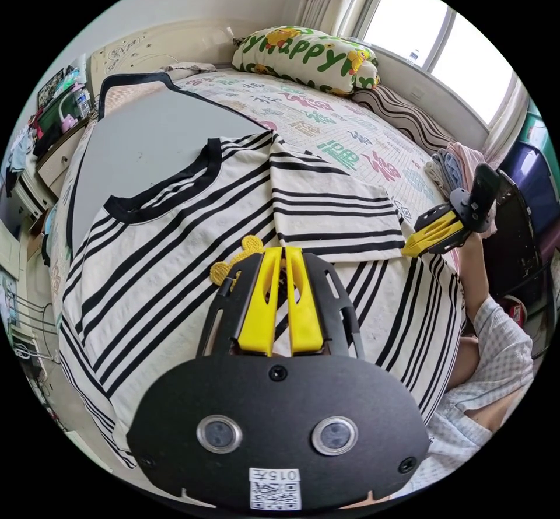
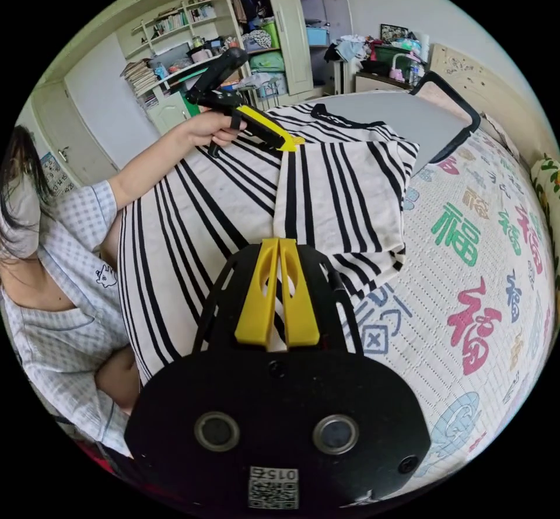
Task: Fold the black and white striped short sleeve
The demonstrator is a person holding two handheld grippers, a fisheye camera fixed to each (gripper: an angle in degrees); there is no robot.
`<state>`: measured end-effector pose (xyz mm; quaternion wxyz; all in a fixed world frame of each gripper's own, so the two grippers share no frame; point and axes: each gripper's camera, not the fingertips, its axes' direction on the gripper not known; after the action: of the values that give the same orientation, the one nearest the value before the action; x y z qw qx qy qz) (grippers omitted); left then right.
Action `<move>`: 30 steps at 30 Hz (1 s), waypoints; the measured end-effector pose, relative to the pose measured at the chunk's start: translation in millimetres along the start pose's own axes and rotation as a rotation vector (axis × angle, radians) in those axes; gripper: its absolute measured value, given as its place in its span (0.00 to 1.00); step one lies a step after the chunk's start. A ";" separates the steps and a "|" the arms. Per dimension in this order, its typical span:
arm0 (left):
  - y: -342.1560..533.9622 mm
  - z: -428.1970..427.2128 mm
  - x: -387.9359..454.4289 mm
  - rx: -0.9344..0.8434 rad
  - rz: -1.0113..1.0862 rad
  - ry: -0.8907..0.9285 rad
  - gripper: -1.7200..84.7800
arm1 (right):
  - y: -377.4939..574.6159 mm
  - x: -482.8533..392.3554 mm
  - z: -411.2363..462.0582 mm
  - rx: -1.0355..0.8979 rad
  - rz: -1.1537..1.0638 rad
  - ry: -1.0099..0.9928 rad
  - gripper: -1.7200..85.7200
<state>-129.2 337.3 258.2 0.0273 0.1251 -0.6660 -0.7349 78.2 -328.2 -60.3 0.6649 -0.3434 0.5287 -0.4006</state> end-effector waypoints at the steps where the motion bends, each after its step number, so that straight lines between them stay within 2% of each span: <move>1: -0.2 -1.9 -1.2 0.000 -0.001 0.003 0.03 | -3.3 -4.1 0.7 -0.008 0.013 0.020 0.01; 5: 4.9 -25.2 -20.3 0.054 -0.054 0.038 0.07 | -28.0 -34.3 7.1 -0.083 0.069 0.161 0.01; 7: 16.9 -57.3 -40.4 0.186 -0.128 0.057 0.09 | -41.1 -39.8 9.6 -0.127 0.110 0.175 0.01; 9: 41.6 -120.8 -75.0 0.396 -0.241 0.174 0.10 | -64.8 -46.4 14.0 -0.232 0.174 0.203 0.01; 11: 65.7 -175.1 -97.9 0.517 -0.257 0.212 0.11 | -88.0 -59.9 20.2 -0.343 0.183 0.283 0.01; 13: 95.3 -227.5 -118.5 0.581 -0.244 0.152 0.10 | -113.2 -86.5 23.7 -0.368 0.102 0.368 0.01; 16: 158.5 -287.1 -162.5 0.603 -0.253 -0.063 0.10 | -164.6 -141.3 29.2 -0.315 -0.032 0.400 0.01; 17: 187.7 -298.5 -191.2 0.578 -0.310 -0.145 0.10 | -186.2 -167.5 34.9 -0.281 -0.101 0.398 0.01; 19: 237.9 -302.6 -244.9 0.559 -0.426 -0.168 0.12 | -218.0 -209.7 49.8 -0.224 -0.216 0.389 0.02; 21: 306.0 -283.6 -325.1 0.552 -0.629 0.026 0.21 | -258.5 -267.4 81.7 -0.157 -0.381 0.380 0.05; 22: 321.3 -274.5 -344.4 0.543 -0.693 0.098 0.22 | -268.1 -280.6 90.9 -0.142 -0.414 0.378 0.06; 24: 373.0 -236.0 -397.6 0.593 -0.837 0.363 0.23 | -303.1 -327.6 129.0 -0.103 -0.538 0.335 0.09; 26: 396.9 -213.0 -419.2 0.675 -0.907 0.492 0.22 | -326.5 -354.4 157.8 -0.100 -0.599 0.307 0.10; 30: 400.8 -184.3 -444.9 0.717 -0.957 0.492 0.21 | -365.6 -387.6 217.0 -0.155 -0.676 0.313 0.11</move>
<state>291.0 205.5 703.9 -0.1951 0.5745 -0.7149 -0.3476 182.0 -135.8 471.9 0.3784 -0.4824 0.5095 -0.6037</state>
